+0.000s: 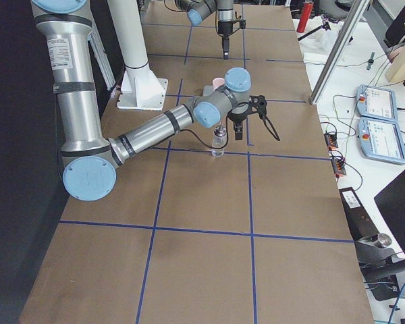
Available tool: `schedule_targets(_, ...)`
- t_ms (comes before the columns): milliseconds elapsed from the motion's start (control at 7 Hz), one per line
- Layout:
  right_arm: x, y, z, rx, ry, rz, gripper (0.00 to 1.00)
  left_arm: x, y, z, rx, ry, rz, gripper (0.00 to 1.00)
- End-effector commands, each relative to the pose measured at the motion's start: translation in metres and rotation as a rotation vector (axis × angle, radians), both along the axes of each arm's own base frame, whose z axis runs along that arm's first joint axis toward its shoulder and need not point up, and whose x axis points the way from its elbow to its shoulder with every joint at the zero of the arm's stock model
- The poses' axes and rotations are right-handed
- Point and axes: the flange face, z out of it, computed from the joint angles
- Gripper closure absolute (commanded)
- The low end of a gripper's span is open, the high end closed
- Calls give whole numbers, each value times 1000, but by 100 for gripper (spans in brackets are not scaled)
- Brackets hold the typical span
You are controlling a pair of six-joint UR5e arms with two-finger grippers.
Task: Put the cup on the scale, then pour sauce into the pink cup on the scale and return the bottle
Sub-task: 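Lift the left gripper away from the cup while the right gripper approaches the glass bottle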
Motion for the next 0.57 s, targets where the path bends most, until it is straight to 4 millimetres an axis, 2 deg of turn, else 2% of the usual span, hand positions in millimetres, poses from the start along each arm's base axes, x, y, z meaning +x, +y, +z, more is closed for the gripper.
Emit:
schedule_targets(0,-34,49,-36,24,10,22,0,-14,0,11,4,1,-13,24)
schedule_targets(143,-46,78,-45,0,21,70,0,-20,2,12,8,6,-16,24)
schedule_targets(286,-56,102,-66,-30,0,138,0,-27,7,12,14,13,-18,24)
schedule_targets(429,-81,121,-62,-6,51,197,0,-32,3,11,13,13,-27,24)
